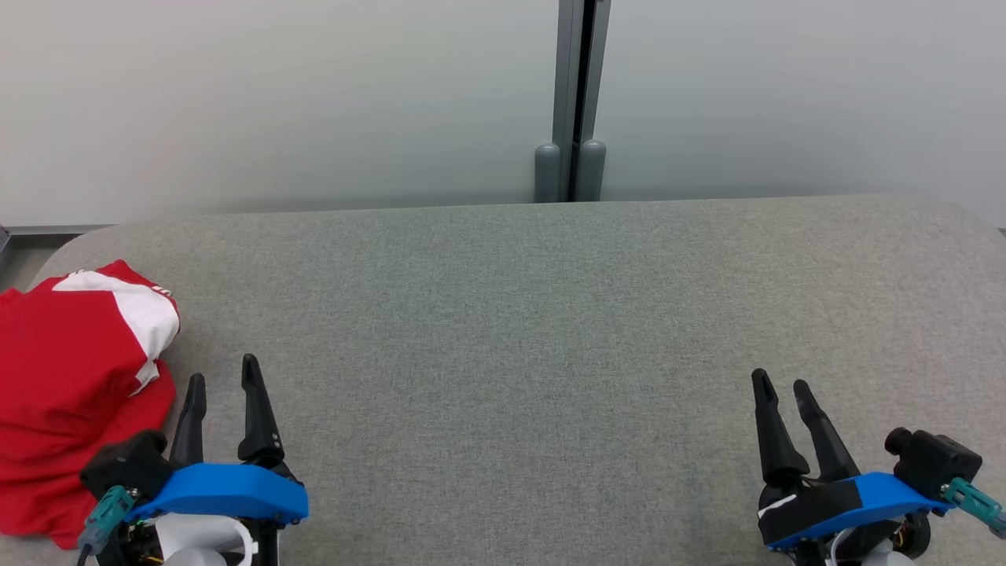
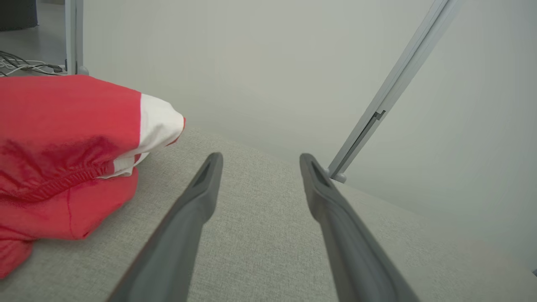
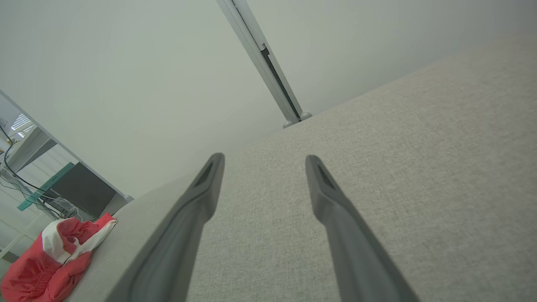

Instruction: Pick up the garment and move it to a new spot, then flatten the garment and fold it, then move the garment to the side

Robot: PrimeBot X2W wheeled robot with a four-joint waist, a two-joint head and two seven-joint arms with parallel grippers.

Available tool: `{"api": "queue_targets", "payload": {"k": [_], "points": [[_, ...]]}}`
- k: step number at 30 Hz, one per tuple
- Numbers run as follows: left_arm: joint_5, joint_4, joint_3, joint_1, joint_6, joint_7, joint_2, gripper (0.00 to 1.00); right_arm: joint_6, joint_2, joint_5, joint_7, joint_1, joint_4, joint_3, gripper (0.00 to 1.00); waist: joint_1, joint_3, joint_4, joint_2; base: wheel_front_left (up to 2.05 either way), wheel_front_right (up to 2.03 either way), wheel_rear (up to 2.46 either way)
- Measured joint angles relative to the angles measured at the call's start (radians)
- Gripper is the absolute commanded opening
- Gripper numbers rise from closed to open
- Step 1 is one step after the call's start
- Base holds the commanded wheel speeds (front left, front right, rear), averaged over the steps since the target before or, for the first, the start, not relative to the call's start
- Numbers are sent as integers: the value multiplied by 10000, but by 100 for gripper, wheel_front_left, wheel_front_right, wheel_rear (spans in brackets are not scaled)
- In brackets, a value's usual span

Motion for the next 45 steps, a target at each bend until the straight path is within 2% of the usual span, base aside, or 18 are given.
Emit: {"api": "queue_targets", "payload": {"k": [24,45], "points": [[2249,1156,-38,-266,65,-529,61,100,2,-21,-2272,-531,-62,184,196,100,0,-8,45,0,0,0,0],[3570,2259,25,-630,-86,-922,73,100,4,-40,-3800,-932,-147,387,362,100,0,-32,145,0,0,0,0]]}}
